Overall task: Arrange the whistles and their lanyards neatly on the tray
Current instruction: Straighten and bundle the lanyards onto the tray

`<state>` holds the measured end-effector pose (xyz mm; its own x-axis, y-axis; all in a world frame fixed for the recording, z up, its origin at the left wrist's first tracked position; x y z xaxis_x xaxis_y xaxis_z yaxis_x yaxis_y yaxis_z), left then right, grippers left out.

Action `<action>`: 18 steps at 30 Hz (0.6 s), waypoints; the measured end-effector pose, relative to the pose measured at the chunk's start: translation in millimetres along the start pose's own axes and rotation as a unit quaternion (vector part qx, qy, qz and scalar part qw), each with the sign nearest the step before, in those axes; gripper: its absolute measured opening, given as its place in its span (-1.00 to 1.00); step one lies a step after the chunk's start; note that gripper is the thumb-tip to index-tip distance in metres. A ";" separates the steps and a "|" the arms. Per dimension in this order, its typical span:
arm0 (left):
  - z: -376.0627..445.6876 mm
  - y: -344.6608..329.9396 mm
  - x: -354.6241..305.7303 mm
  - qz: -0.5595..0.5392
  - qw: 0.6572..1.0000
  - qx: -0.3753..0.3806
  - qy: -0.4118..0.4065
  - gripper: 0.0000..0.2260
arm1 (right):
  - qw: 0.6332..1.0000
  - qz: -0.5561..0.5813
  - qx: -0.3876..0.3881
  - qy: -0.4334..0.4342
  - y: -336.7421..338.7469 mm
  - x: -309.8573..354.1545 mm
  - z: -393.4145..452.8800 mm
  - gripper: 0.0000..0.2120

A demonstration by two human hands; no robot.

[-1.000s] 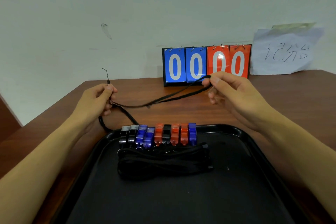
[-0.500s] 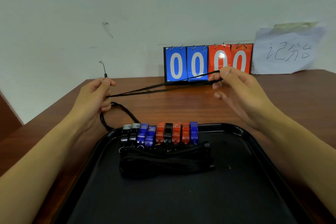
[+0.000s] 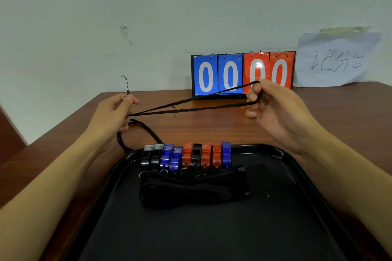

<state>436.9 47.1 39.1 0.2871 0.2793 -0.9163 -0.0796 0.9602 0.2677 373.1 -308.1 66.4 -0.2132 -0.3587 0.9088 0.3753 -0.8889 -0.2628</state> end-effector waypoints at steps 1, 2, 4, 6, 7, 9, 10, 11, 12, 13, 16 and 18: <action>-0.3 0.9 -0.1 0.004 1.000 -0.003 0.001 -0.78 | 1.000 0.012 0.000 -0.004 -0.1 -0.7 0.1 -0.70; -0.5 2.2 0.0 0.008 1.000 -0.006 0.002 -0.78 | 1.000 0.019 0.000 -0.006 -0.2 -0.7 -0.2 -0.70; -0.8 5.5 -0.2 0.015 1.000 -0.014 0.003 -0.78 | 1.000 0.009 -0.003 -0.002 0.7 0.4 -0.5 -0.69; -0.7 8.2 -0.2 0.018 1.000 -0.020 0.003 -0.77 | 0.999 -0.040 -0.019 0.013 6.2 3.4 -1.0 -0.72; -0.7 9.2 0.1 0.021 1.000 -0.023 0.002 -0.77 | 0.996 -0.084 -0.034 0.022 10.5 5.1 -1.7 -0.75; -0.6 11.1 0.4 0.030 0.999 -0.030 0.001 -0.77 | 0.977 -0.201 -0.067 0.034 17.8 9.1 -3.9 -0.77; -0.3 12.0 0.7 0.035 0.999 -0.032 0.000 -0.76 | 0.965 -0.249 -0.080 0.037 20.0 10.2 -4.8 -0.78; 0.0 12.1 0.7 0.039 0.999 -0.032 -0.001 -0.77 | 0.955 -0.280 -0.089 0.040 21.4 11.3 -5.2 -0.79; 0.2 12.1 0.7 0.043 0.999 -0.031 -0.001 -0.78 | 0.949 -0.296 -0.096 0.044 22.0 12.1 -5.6 -0.80; -0.1 11.1 0.0 0.047 0.999 -0.027 -0.003 -0.79 | 0.946 -0.304 -0.100 0.048 22.5 13.1 -5.7 -0.83; -3.4 4.6 -6.9 0.047 0.999 -0.007 -0.011 -0.80 | 0.941 -0.320 -0.096 0.054 22.3 15.5 -5.7 -0.86; -7.8 -4.4 -18.9 0.013 0.999 0.017 -0.025 -0.80 | 0.933 -0.344 -0.087 0.066 20.2 17.9 -5.9 -0.85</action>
<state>424.4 37.6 52.9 0.3332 0.3031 -0.8928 -0.0557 0.9516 0.3023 371.6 -334.2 75.4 -0.4633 0.2909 0.8371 -0.0403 -0.9505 0.3081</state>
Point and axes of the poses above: each hand's wrist, its own z-axis towards the middle knuckle, its own y-axis out of the back of the hand, x = y × z, the point moved 9 cm from there along z, towards the middle knuckle, and after that the axes turned 9 degrees about x, right-handed, at the moved point
